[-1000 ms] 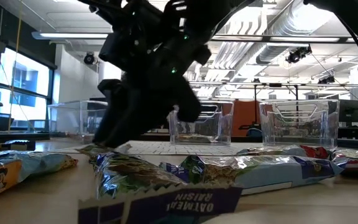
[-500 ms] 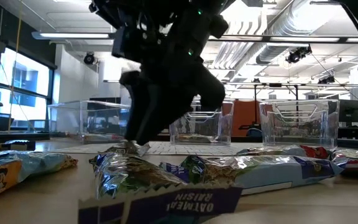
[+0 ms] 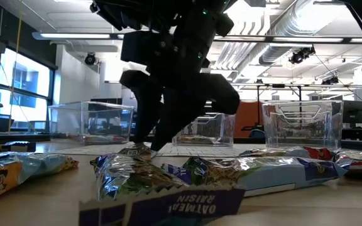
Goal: Pick and place Granola Bars by type
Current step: Put the yellow granola bar into the middle transparent bin
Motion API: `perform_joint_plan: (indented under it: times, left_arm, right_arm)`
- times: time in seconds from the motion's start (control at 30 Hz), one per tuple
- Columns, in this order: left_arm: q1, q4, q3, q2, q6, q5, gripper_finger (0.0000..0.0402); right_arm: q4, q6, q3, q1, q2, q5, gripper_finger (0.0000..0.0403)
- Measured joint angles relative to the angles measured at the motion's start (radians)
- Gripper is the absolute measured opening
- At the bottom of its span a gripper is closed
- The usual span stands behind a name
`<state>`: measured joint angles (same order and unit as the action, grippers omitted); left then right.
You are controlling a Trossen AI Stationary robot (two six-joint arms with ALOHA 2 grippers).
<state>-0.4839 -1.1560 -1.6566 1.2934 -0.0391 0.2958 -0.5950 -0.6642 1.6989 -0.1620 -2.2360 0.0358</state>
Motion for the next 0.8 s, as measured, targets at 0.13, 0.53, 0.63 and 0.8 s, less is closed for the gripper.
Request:
perform_joint_plan:
  times: [0.13, 0.53, 0.63, 0.8]
  left_arm:
    - [0.0, -0.008, 0.0, 0.0, 0.0, 0.0, 0.0195]
    - [0.0, -0.026, 0.0, 0.0, 0.0, 0.0, 0.0195]
    - [0.0, -0.026, 0.0, 0.0, 0.0, 0.0, 0.0195]
    - [0.0, -0.026, 0.0, 0.0, 0.0, 0.0, 0.0195]
  right_arm:
    - [-0.042, 0.122, 0.002, -0.004, 0.002, 0.001, 0.0165]
    - [-0.021, 0.504, 0.002, -0.022, 0.002, -0.097, 0.0165]
    - [-0.027, 0.588, 0.002, -0.022, 0.002, -0.116, 0.0165]
    - [-0.028, 0.539, 0.001, -0.025, 0.002, -0.128, 0.0165]
